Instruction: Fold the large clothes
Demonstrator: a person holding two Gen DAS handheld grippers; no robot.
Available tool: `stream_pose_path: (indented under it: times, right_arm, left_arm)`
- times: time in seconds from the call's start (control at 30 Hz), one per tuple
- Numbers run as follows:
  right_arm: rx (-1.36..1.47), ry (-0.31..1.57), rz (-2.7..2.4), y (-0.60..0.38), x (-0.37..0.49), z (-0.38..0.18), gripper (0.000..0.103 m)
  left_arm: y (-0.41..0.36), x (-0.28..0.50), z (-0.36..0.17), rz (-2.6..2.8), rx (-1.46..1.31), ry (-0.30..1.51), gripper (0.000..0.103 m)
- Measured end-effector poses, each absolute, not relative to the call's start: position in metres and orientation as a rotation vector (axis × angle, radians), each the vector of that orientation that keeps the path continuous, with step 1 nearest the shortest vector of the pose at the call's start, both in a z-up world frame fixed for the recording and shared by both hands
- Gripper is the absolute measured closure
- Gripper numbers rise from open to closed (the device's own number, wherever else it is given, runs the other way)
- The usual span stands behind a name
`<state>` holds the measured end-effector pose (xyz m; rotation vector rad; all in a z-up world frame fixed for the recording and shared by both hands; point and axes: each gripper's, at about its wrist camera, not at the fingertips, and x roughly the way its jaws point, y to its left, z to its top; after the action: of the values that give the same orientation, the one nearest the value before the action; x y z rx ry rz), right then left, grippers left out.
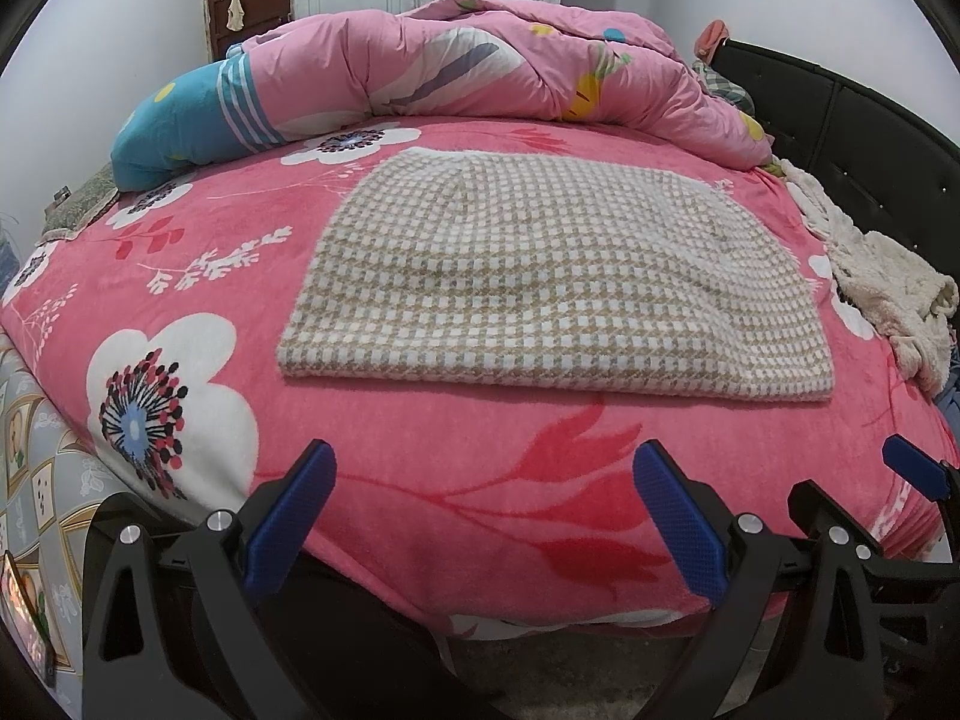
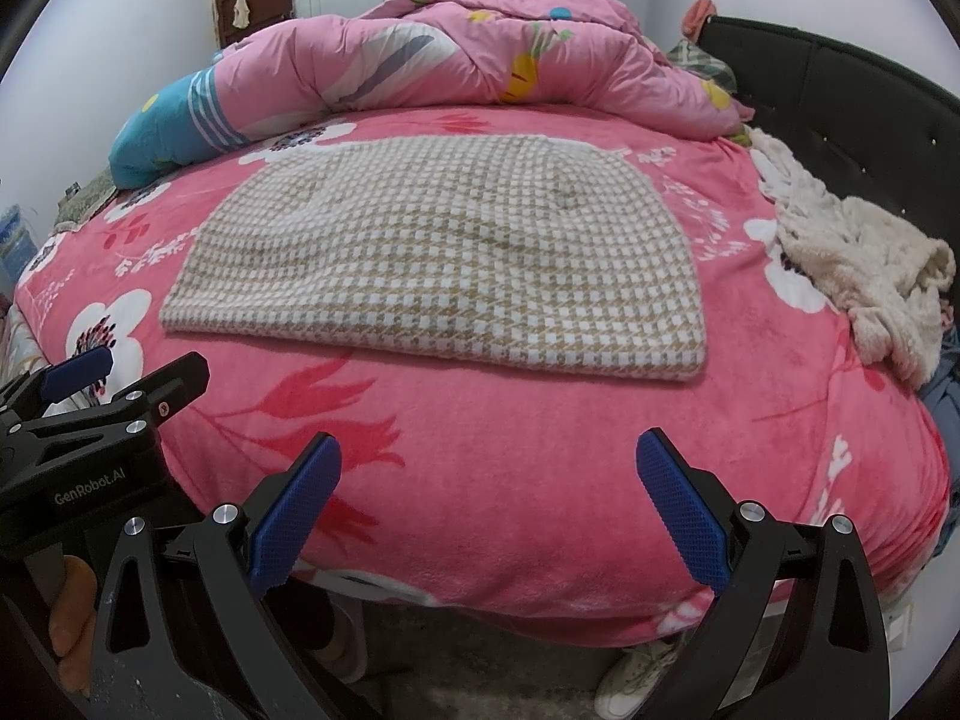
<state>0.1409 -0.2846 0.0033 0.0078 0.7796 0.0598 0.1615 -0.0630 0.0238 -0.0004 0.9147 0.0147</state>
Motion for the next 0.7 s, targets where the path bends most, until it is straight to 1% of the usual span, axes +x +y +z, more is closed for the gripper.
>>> stream_pose_path:
  times: [0.7]
  right_arm:
    - [0.007,0.78,0.063,-0.2842,0.1407,0.0026,0.008]
  left_arm:
    - [-0.0615,0.1621,0.0251,0.019,0.002,0.91,0.005]
